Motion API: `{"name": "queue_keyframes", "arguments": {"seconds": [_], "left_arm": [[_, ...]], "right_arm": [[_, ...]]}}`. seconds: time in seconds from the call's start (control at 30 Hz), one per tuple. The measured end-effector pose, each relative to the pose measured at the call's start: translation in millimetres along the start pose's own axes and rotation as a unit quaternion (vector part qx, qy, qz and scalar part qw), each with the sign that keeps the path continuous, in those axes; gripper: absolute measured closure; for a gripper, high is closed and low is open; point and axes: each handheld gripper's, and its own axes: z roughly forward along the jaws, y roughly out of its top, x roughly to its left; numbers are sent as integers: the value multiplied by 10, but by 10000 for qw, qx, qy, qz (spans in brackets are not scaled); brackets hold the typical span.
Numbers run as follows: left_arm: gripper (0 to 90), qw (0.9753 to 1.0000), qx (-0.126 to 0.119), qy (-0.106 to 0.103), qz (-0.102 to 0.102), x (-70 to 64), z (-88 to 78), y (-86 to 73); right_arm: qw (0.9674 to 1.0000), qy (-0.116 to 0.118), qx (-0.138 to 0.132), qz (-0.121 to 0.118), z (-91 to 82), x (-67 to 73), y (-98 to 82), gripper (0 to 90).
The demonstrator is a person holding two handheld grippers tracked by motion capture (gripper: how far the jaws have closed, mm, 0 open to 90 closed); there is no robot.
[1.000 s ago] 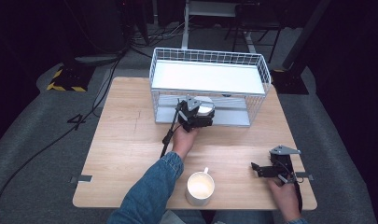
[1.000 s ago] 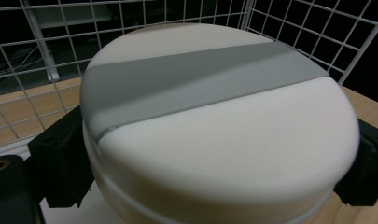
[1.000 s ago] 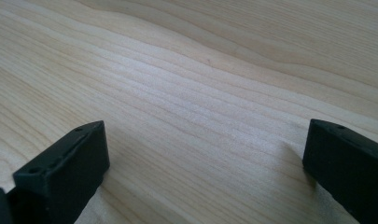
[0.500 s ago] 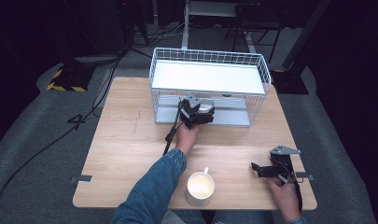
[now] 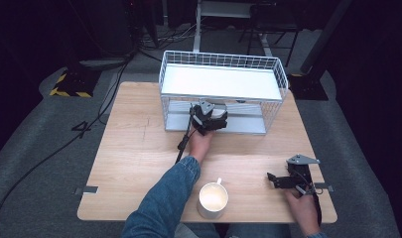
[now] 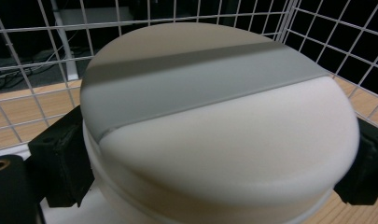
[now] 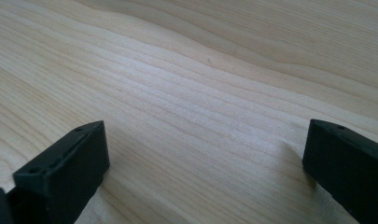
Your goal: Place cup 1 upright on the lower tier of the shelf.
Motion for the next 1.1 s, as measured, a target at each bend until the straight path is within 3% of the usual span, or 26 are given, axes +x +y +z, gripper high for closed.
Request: {"name": "queue_keyframes", "arguments": {"seconds": [0.83, 1.0, 1.1], "left_arm": [[69, 9999, -16, 50, -133, 21, 83, 8], [68, 9995, -25, 14, -327, 46, 113, 22], [68, 9995, -51, 26, -322, 63, 116, 19]], "right_arm": [[10000, -1, 0, 0, 0, 1, 0, 3], [10000, -1, -1, 0, 0, 1, 0, 3], [10000, 0, -1, 1, 0, 1, 0, 3]]}}
